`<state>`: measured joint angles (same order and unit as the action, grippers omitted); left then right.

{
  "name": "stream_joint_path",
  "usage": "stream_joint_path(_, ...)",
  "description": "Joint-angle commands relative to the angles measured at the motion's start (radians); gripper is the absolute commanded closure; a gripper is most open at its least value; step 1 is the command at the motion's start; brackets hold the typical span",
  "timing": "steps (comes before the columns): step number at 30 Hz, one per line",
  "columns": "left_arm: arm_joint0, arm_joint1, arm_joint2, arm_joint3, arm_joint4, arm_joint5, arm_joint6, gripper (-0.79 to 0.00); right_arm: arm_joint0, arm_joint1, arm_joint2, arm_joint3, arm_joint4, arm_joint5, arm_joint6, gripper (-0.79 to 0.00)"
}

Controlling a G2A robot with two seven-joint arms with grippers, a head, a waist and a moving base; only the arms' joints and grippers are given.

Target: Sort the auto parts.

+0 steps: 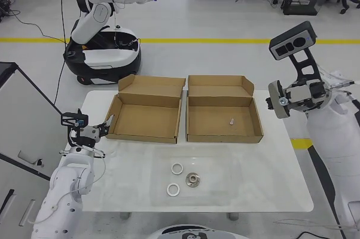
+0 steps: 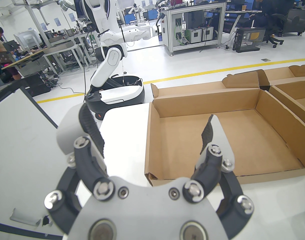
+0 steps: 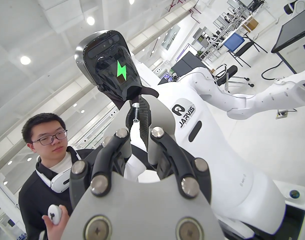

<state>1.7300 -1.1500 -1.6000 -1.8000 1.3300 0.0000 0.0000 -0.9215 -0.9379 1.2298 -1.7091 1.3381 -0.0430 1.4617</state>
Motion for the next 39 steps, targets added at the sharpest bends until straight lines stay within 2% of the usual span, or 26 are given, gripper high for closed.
stream_joint_path(1, 0.0, 0.0, 0.0, 0.0, 0.0, 0.0, 0.0, -0.785, 0.0, 0.0, 0.0, 0.0, 0.0, 0.0, 0.0, 0.0)
stream_joint_path(10, 0.0, 0.0, 0.0, 0.0, 0.0, 0.0, 0.0, -0.785, 0.0, 0.0, 0.0, 0.0, 0.0, 0.0, 0.0, 0.0)
stream_joint_path(13, 0.0, 0.0, 0.0, 0.0, 0.0, 0.0, 0.0, -0.785, -0.017, 0.0, 0.015, -0.004, -0.031, 0.007, -0.077, 0.0)
stream_joint_path(19, 0.0, 0.0, 0.0, 0.0, 0.0, 0.0, 0.0, -0.785, -0.018, 0.017, 0.07, -0.001, -0.224, 0.149, -0.259, 0.0)
stream_joint_path(25, 0.0, 0.0, 0.0, 0.0, 0.0, 0.0, 0.0, -0.785, 0.031, 0.042, 0.076, -0.004, -0.579, 0.366, -0.381, 0.0)
stream_joint_path(30, 0.0, 0.0, 0.0, 0.0, 0.0, 0.0, 0.0, -0.785, 0.085, 0.06, 0.022, -0.016, -0.887, 0.518, -0.403, 0.0)
stream_joint_path(39, 0.0, 0.0, 0.0, 0.0, 0.0, 0.0, 0.0, -0.785, 0.195, 0.075, -0.139, 0.002, -1.328, 0.634, -0.359, 0.0)
